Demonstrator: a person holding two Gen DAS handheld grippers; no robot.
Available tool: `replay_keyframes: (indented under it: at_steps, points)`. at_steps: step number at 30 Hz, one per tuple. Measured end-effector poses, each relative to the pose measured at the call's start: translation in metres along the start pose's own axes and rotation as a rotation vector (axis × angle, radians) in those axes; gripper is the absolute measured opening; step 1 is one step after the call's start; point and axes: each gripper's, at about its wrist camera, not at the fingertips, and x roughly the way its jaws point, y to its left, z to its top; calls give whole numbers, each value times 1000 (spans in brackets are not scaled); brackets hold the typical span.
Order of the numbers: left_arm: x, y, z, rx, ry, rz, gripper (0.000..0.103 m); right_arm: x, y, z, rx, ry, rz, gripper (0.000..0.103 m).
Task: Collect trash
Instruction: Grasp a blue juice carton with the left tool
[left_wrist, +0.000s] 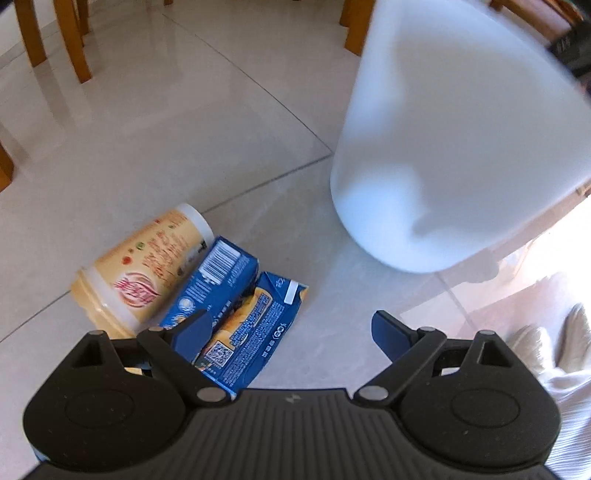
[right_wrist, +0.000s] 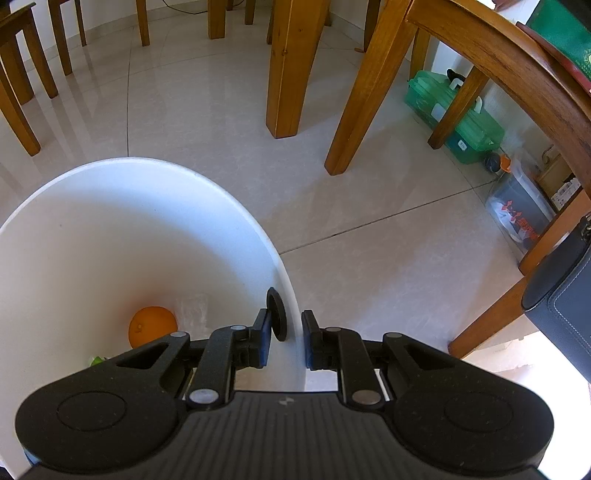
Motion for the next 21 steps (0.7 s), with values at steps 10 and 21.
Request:
replay_keyframes:
  at_steps: [10,21]
  points:
    - [48,-2,-7,-12,17,6,93,1,1,1,-2,-2,-5,21]
    - [75,5,1,-45,98,46,92,1,0,1,-1,0,-4,21]
